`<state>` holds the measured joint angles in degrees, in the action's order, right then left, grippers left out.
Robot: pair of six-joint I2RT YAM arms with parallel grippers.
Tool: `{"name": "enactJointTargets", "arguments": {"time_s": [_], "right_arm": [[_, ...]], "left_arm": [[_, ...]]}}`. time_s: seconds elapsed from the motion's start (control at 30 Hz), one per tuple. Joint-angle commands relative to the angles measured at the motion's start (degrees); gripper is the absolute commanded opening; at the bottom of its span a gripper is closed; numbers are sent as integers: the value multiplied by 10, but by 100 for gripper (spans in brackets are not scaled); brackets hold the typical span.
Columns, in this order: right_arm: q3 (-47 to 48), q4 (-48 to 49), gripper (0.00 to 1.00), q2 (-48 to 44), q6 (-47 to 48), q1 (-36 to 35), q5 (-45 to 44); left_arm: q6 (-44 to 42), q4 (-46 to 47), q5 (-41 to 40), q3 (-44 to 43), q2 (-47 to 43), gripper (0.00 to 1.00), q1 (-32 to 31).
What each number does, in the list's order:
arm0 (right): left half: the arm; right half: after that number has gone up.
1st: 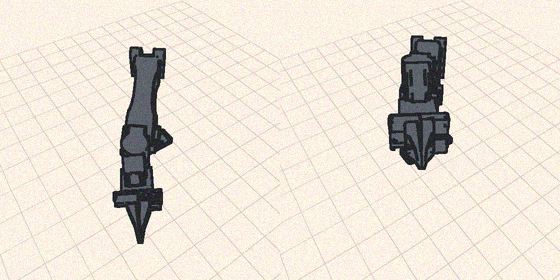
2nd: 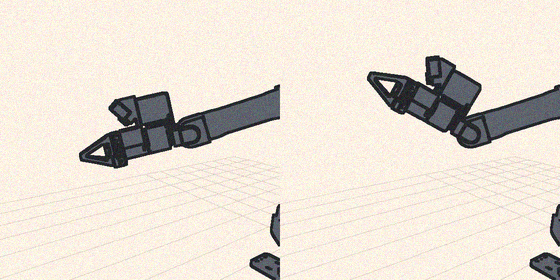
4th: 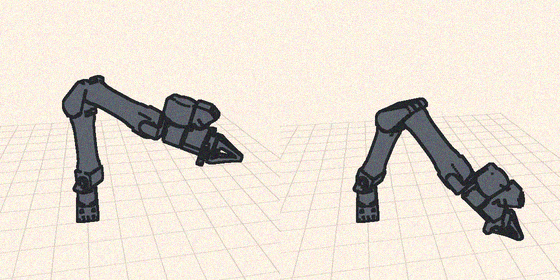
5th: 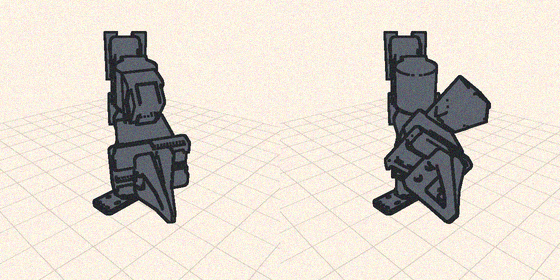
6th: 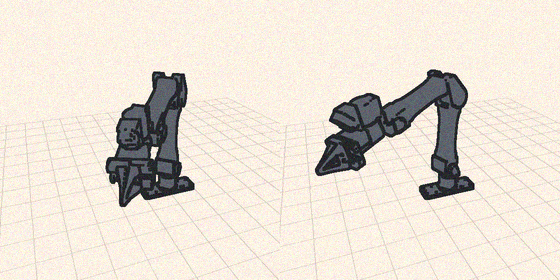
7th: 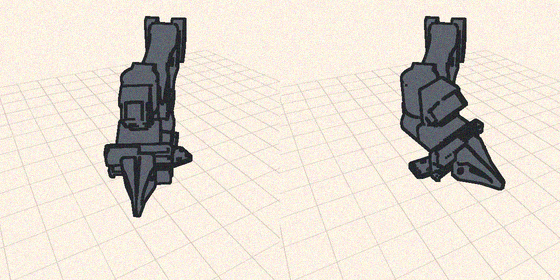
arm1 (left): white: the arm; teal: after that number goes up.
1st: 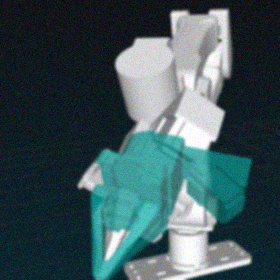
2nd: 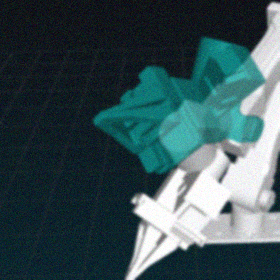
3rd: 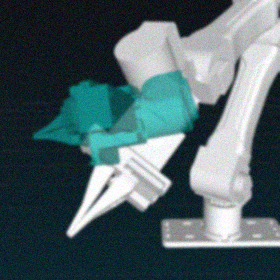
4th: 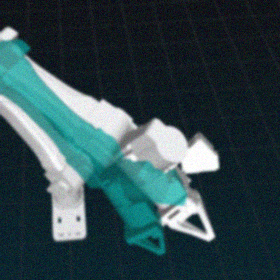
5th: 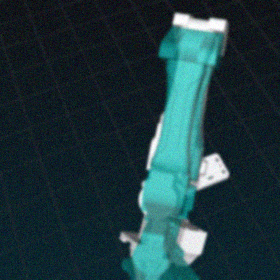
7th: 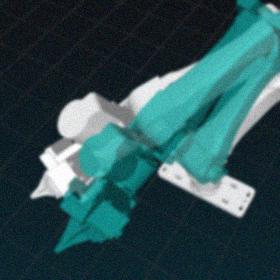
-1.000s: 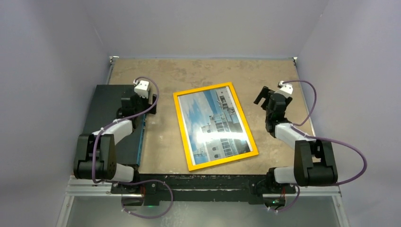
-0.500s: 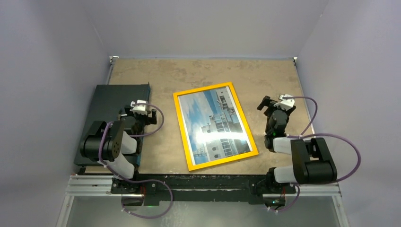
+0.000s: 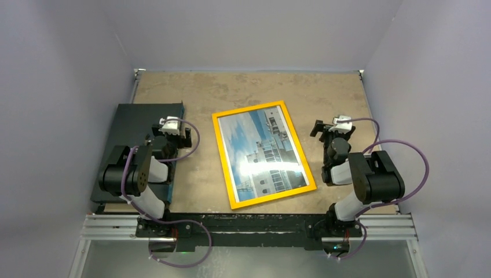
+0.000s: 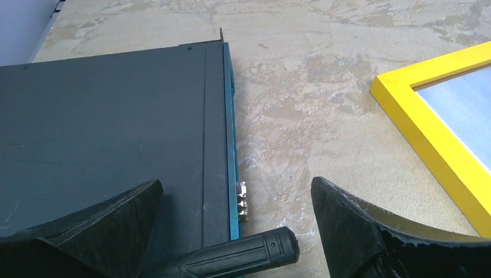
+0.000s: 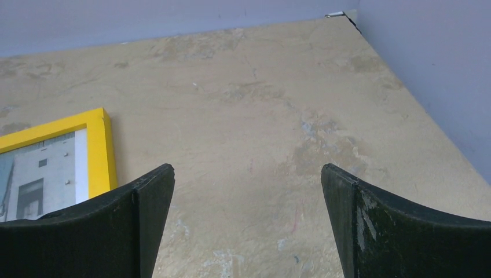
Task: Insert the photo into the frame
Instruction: Reset both arms
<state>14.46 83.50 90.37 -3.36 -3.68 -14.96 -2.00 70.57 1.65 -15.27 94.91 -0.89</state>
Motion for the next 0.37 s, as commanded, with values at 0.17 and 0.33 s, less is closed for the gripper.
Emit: {"name": "enactJointTargets", "arguments": {"time_s": [0.17,0.33], "right_arm": [[8,52,99,-6,19,2,8],[8,52,99,-7,20,2,8]], "left_arm": [[16,10,-5,-8,1,100,0],[16,9,-8,-8,-1,100,-1]]}}
